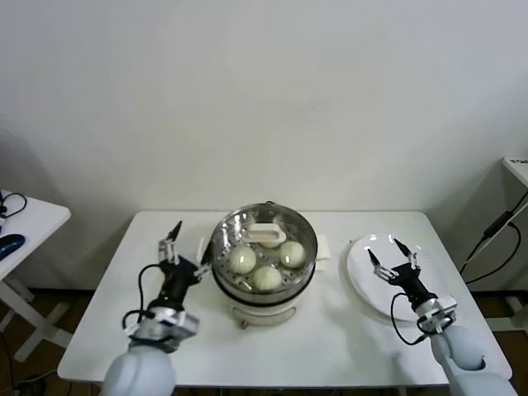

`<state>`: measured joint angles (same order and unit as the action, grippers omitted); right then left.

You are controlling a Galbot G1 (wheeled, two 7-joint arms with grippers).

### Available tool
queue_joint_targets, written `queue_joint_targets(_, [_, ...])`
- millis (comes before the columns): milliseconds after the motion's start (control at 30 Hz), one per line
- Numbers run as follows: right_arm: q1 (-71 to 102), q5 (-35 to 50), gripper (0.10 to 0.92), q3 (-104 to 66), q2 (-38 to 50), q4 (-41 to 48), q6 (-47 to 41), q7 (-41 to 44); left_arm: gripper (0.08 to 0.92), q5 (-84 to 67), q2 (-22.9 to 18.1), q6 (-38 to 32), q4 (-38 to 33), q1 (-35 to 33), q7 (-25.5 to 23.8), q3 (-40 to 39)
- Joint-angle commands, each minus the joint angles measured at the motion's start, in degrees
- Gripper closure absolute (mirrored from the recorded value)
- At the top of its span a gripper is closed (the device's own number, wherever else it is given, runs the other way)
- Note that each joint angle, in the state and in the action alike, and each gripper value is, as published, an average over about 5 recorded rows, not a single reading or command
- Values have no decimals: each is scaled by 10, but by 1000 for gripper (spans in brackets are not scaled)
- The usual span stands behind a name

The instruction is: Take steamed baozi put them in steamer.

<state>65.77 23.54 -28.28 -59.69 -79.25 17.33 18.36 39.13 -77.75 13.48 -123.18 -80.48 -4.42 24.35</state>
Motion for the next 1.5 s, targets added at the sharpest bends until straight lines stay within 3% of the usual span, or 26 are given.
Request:
queue_joint_targets(33, [51, 24, 203, -4, 9, -30, 24, -16, 177, -395, -19, -190, 64, -72, 12, 190])
queue_joint_targets(500, [94, 60, 203, -10, 13, -72, 27, -29, 177, -512, -30, -336, 199, -97, -65, 211])
queue_joint_targets(967, [116, 58, 203, -8, 7, -104, 6, -73, 177, -468, -38, -299, 225, -78, 7, 201])
queue_joint_targets(1500, [125, 57, 203, -19, 6, -105, 11, -72, 177, -455, -35, -280, 218, -82, 14, 184])
